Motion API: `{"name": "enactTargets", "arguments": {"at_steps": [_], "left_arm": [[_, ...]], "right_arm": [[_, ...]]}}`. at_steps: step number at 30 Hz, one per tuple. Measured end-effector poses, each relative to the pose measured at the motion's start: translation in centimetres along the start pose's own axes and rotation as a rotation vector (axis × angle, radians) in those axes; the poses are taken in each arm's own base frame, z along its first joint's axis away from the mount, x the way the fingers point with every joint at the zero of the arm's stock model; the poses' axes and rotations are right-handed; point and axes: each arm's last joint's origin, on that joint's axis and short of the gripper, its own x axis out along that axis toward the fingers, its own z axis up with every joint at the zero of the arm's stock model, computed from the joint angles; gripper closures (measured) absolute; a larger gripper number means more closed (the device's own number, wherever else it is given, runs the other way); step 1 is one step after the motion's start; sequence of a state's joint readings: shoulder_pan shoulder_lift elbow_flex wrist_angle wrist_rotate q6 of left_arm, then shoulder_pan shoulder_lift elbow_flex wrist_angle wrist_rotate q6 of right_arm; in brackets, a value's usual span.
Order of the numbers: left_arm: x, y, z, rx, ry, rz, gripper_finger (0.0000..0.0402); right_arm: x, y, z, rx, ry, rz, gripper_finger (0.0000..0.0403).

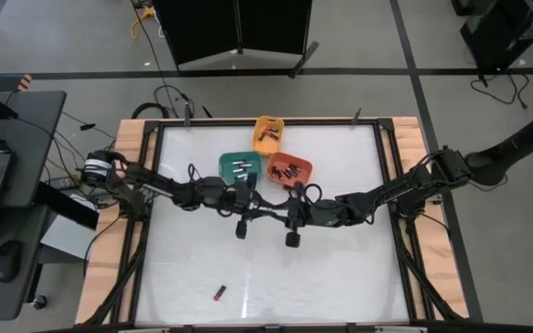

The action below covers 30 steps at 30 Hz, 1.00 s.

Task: Sort batteries
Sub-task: Put the silver battery into the green bin

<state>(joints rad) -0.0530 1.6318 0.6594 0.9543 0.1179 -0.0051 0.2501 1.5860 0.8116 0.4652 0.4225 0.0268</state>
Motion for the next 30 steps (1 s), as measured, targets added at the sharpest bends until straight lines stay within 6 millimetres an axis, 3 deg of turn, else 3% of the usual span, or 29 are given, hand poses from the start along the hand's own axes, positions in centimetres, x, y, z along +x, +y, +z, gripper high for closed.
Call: {"name": "enactTargets", "arguments": {"at_steps": [8, 16, 25, 30], "left_arm": [[-0.6, 1.3, 0.6, 0.013, 0.028, 0.014, 0.0343], [-2.6, 3.1, 1.9, 0.058, 0.132, 0.076, 0.0343], [-6.0, 8.4, 1.3, 0.033, 0.461, 0.304, 0.0343], [-6.8, 11.6, 1.1, 0.044, 0.648, 0.372, 0.0343]], "right_arm": [[0.0, -0.3, 0.0, 0.005, 0.007, -0.109, 0.0270], [0.0, -0.5, 0.2, -0.007, 0.007, -0.125, 0.0244], [0.1, -1.0, -0.8, -0.040, 0.098, -0.136, 0.0243], [0.2, -1.4, -0.9, -0.040, 0.114, -0.149, 0.0243]]}}
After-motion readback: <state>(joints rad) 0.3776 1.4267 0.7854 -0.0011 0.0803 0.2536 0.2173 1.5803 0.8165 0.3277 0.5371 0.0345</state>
